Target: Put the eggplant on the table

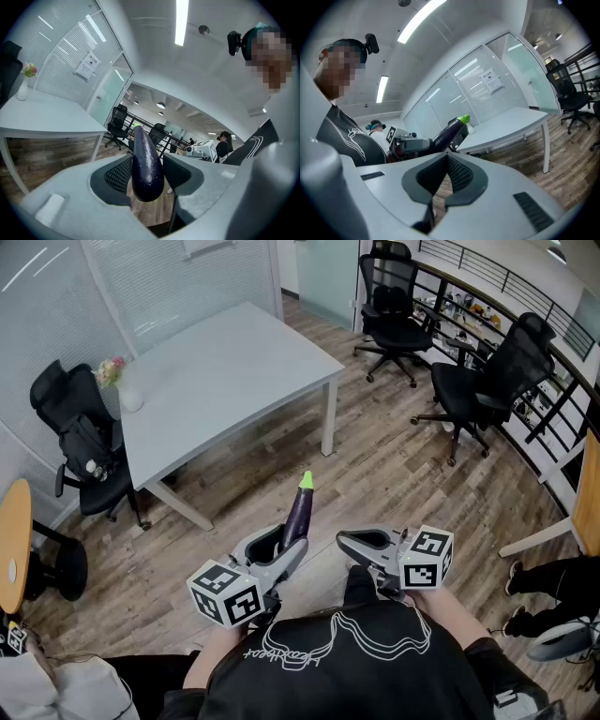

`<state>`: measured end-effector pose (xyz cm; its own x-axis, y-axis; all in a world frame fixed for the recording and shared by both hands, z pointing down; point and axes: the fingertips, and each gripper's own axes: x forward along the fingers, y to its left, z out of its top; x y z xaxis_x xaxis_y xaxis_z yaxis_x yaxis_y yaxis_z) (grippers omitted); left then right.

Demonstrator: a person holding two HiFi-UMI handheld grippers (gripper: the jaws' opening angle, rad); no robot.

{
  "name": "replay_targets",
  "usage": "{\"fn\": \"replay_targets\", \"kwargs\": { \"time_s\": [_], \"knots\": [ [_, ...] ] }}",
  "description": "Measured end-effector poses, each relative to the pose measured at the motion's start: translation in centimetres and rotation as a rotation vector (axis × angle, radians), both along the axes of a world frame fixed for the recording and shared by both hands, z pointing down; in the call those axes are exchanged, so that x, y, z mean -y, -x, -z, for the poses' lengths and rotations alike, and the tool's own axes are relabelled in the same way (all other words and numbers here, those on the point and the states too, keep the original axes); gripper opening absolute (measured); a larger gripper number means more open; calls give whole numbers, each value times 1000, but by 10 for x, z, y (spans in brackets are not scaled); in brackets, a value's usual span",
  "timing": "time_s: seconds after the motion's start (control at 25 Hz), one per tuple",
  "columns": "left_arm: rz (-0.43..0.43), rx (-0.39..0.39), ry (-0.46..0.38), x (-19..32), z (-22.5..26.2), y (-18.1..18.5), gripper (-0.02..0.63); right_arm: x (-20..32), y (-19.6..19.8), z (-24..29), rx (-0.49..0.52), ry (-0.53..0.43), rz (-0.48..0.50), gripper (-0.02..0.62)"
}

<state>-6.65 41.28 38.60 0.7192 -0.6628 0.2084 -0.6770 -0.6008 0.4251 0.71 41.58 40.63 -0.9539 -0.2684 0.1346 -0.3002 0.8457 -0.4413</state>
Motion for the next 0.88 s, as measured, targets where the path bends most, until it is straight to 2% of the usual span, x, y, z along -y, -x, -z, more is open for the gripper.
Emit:
{"fn": "replay_targets", "kwargs": {
  "time_s": [0.6,0.88],
  "knots": [
    [10,-4,20,24,-9,-13,213,24,-13,-10,13,27,6,8],
    [12,0,35,53,-13,-30,213,55,-30,-10,34,13,-5,8]
  ]
}}
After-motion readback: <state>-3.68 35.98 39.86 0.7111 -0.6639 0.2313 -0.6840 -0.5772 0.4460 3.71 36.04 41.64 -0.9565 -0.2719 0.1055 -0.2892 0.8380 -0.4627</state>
